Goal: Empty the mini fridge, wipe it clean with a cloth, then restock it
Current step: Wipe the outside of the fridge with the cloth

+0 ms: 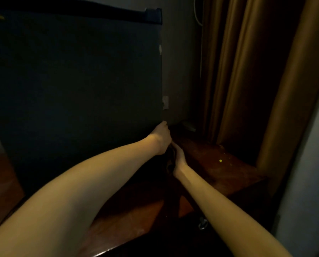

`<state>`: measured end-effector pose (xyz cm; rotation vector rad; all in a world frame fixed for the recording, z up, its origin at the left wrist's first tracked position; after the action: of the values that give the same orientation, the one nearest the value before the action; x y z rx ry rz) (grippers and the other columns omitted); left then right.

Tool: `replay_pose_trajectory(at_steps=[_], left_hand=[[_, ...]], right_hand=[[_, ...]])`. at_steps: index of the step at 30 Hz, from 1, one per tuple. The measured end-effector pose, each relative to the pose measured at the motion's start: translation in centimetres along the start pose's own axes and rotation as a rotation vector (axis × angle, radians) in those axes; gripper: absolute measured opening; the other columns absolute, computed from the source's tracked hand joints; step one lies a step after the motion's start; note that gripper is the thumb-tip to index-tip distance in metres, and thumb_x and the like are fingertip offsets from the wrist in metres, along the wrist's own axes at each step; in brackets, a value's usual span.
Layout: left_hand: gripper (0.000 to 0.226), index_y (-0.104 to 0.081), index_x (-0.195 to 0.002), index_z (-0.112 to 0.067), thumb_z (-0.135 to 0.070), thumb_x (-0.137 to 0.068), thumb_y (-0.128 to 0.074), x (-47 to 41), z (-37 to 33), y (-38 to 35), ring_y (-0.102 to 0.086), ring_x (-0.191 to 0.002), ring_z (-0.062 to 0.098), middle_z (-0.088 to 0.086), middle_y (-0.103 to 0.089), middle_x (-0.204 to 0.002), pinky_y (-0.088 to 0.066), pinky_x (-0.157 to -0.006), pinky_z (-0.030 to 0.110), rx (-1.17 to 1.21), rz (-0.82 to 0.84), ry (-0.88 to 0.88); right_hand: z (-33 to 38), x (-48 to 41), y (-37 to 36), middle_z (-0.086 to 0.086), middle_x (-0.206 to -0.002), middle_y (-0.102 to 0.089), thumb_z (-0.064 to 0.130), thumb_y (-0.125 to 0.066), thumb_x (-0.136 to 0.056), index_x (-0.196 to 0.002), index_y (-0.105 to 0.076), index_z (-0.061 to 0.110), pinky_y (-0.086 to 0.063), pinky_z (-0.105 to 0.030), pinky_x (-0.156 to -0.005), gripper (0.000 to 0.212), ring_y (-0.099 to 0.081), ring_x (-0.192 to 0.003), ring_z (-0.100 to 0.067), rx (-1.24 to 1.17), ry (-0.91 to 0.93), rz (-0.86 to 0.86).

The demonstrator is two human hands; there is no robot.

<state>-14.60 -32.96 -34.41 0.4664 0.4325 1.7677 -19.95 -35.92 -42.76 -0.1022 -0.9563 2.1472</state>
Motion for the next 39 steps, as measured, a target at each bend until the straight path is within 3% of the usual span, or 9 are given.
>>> replay_pose_trajectory(at_steps=[4, 8, 14, 20, 29, 32, 34, 37, 39], left_hand=[[0.039, -0.057, -0.125, -0.015, -0.037, -0.096, -0.044, 3.9, 0.0, -0.2, -0.044, -0.126, 0.023, 0.008, -0.053, -0.135, -0.019, -0.115, 0.041, 0.065, -0.04, -0.028], [0.042, -0.057, -0.127, -0.012, -0.035, -0.096, -0.041, 8.7, -0.5, -1.0, -0.039, -0.132, 0.024, 0.01, -0.048, -0.139, -0.008, -0.119, 0.043, 0.053, -0.053, -0.035], [0.042, -0.058, -0.128, -0.01, -0.03, -0.096, -0.038, 17.5, -0.3, -3.4, -0.035, -0.134, 0.024, 0.009, -0.047, -0.139, 0.0, -0.119, 0.042, 0.068, -0.101, -0.04], [0.042, -0.056, -0.128, -0.012, -0.031, -0.101, -0.03, 25.8, 0.4, -5.1, -0.035, -0.134, 0.02, 0.004, -0.048, -0.138, 0.005, -0.118, 0.039, 0.136, -0.089, -0.051], [0.039, -0.061, -0.123, -0.013, -0.029, -0.1, -0.033, 29.3, 0.2, -6.2, -0.04, -0.129, 0.021, 0.004, -0.054, -0.128, 0.015, -0.115, 0.042, 0.181, -0.116, -0.009], [0.041, -0.067, -0.115, -0.015, -0.027, -0.097, -0.031, 30.1, 1.1, -6.1, -0.048, -0.124, 0.018, 0.002, -0.063, -0.119, 0.023, -0.115, 0.038, 0.217, -0.276, -0.036], [0.041, -0.064, -0.124, -0.017, -0.026, -0.096, -0.035, 31.0, 2.7, -5.5, -0.047, -0.13, 0.017, 0.002, -0.061, -0.129, 0.01, -0.12, 0.036, 0.193, -0.454, 0.009], [0.046, -0.046, -0.142, -0.014, -0.016, -0.097, -0.039, 31.9, 6.5, -3.4, -0.033, -0.141, 0.015, 0.003, -0.042, -0.149, -0.017, -0.12, 0.035, 0.356, -0.801, 0.276], [0.051, -0.035, -0.148, -0.01, -0.006, -0.097, -0.042, 32.1, 9.6, -1.8, -0.025, -0.145, 0.013, 0.002, -0.03, -0.156, -0.024, -0.119, 0.033, 0.549, -1.024, 0.528]], right_hand=[[-3.2, 1.0, -0.2, -0.012, -0.13, -0.058, 0.038, -0.037, -0.103, -0.139, -0.051, 0.018, -0.041, -0.039, -0.107, 0.043, -0.055, -0.119, -0.025, -0.017, 0.1, 0.035], [-6.1, 4.2, -1.4, -0.007, -0.107, -0.068, 0.038, -0.033, -0.103, -0.11, -0.063, 0.021, -0.049, -0.031, -0.09, 0.035, -0.062, -0.102, -0.021, -0.061, 0.112, 0.061], [-12.0, 8.2, -4.2, -0.009, -0.117, -0.068, 0.032, -0.038, -0.103, -0.124, -0.062, 0.014, -0.05, -0.036, -0.096, 0.037, -0.064, -0.108, -0.024, -0.091, 0.187, 0.066], [-17.1, 12.8, -8.1, -0.008, -0.111, -0.069, 0.021, -0.048, -0.1, -0.109, -0.066, 0.016, -0.049, -0.042, -0.1, 0.021, -0.066, -0.102, -0.023, -0.045, 0.267, 0.009], [-18.0, 13.8, -8.4, 0.0, -0.108, -0.065, 0.029, -0.047, -0.1, -0.109, -0.061, 0.023, -0.047, -0.039, -0.099, 0.017, -0.062, -0.102, -0.015, 0.317, 0.397, 0.068], [-14.6, 12.8, -8.4, -0.003, -0.122, -0.051, 0.027, -0.053, -0.097, -0.105, -0.055, 0.022, -0.041, -0.041, -0.107, 0.01, -0.053, -0.113, -0.017, 0.341, 0.548, 0.055], [-11.0, 12.5, -9.4, -0.003, -0.121, -0.046, 0.023, -0.055, -0.097, -0.115, -0.053, 0.021, -0.039, -0.04, -0.107, 0.018, -0.049, -0.115, -0.018, 0.356, 0.676, 0.074], [-5.1, 13.6, -12.5, 0.0, -0.117, -0.055, 0.017, -0.062, -0.092, -0.121, -0.05, 0.028, -0.049, -0.033, -0.095, 0.033, -0.057, -0.109, -0.011, 0.266, 0.836, 0.231], [-1.7, 14.7, -15.3, 0.003, -0.111, -0.057, 0.014, -0.065, -0.089, -0.117, -0.05, 0.025, -0.054, -0.023, -0.079, 0.034, -0.061, -0.097, -0.002, 0.184, 0.902, 0.366]])
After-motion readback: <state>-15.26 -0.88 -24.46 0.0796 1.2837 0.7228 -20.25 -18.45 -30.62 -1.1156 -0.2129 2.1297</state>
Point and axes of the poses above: each hand's wrist, its own x-axis away from the middle knuckle, its own y-axis out of the back of the hand, z = x × y, the point moved 1 cm from there along -x, towards the middle knuckle
